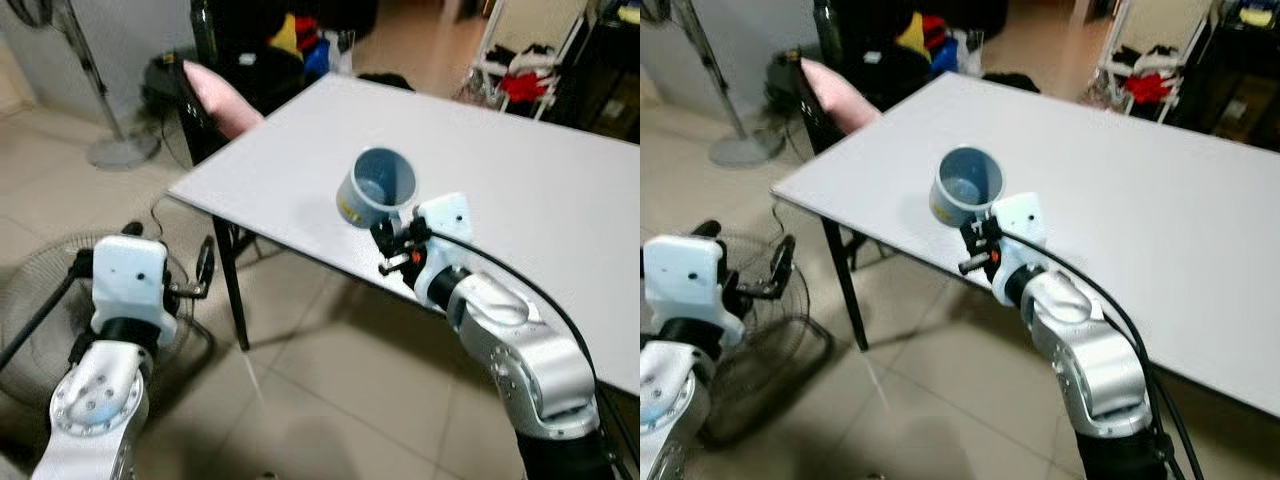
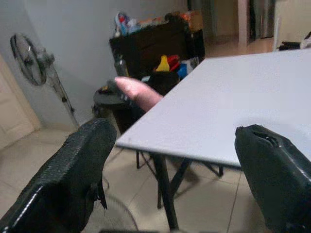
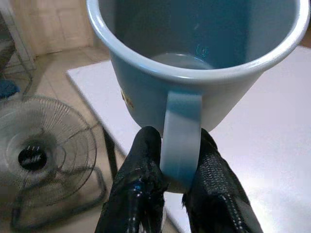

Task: Setting the table

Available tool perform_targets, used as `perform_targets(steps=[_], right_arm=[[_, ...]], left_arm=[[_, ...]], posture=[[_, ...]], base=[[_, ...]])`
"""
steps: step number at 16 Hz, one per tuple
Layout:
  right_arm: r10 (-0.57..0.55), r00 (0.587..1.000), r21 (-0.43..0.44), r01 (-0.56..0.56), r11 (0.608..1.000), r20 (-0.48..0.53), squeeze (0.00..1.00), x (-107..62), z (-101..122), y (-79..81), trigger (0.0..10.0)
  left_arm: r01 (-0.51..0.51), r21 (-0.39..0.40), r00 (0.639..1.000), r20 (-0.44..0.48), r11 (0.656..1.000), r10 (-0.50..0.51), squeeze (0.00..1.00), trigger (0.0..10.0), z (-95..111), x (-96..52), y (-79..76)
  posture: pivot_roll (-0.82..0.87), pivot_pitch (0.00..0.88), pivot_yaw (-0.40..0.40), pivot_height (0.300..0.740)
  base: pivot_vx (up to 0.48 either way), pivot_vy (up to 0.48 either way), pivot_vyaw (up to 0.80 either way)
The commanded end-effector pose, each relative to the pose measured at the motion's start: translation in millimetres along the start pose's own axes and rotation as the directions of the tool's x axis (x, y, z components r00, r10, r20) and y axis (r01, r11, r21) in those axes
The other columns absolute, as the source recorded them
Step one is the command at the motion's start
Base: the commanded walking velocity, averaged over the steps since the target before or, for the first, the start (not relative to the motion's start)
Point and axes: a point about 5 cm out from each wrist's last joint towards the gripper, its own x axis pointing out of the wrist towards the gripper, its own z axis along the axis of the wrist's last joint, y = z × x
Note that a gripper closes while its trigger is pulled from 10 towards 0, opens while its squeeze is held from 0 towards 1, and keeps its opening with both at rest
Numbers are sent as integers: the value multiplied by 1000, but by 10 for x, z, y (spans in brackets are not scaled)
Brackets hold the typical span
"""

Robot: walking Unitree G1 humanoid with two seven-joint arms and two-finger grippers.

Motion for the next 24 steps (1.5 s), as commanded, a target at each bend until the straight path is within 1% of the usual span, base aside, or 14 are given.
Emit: perform_targets(steps=[1,6,9,12,17,18,19,20,22,23,24], right_arm=[[-46,999,0,46,999,13,0,-26,21,-100,10000],[-37,999,-15,37,999,-5,0,-6,-3,-80,10000],[-52,999,-31,51,998,-13,0,19,0,-104,10000],[-73,997,-45,72,996,-25,0,19,3,-140,10000],[-143,986,-59,138,989,-89,0,-77,-63,-217,10000],[-140,986,-55,136,989,-93,0,-49,-56,-218,10000],[-140,986,-55,136,989,-93,0,-49,-56,-218,10000],[-133,986,-62,127,990,-100,0,-3,-35,-237,10000],[-88,986,-94,75,993,-142,0,47,-26,-249,10000],[-51,983,-123,29,992,-176,0,89,-20,-260,10000],[-48,982,-128,25,991,-184,0,121,-8,-281,10000]], left_arm=[[40,-1,999,15,999,-40,0,10000,26,-2,-59],[78,-4,997,10,997,-78,0,10000,8,3,-118],[99,-13,995,9,995,-99,0,10000,-2,10,-162],[119,-18,993,7,993,-119,0,10000,-16,5,-198],[192,-35,981,9,981,-192,0,10000,-52,60,-291],[229,-51,973,15,972,-229,0,10000,-54,91,-332],[229,-51,973,15,972,-229,0,10000,-54,91,-332],[254,-41,967,16,966,-253,0,10000,-53,111,-350],[286,-44,958,32,957,-285,0,10000,-41,121,-352],[314,-57,949,32,948,-313,0,10000,-44,122,-354],[335,-64,942,34,940,-333,0,10000,-43,118,-360]], posture=[[7,0,25,740],[5,0,30,740],[2,0,22,740],[5,0,16,740],[-41,0,44,740],[-49,0,47,740],[-49,0,47,740],[-55,0,49,740],[-61,0,55,740],[-66,0,62,740],[-66,0,63,740]], base=[[401,0,0],[401,0,0],[399,0,-800],[394,0,-154],[377,0,0],[0,0,0],[0,0,0],[0,0,0],[0,0,0],[0,0,0],[0,0,0]])
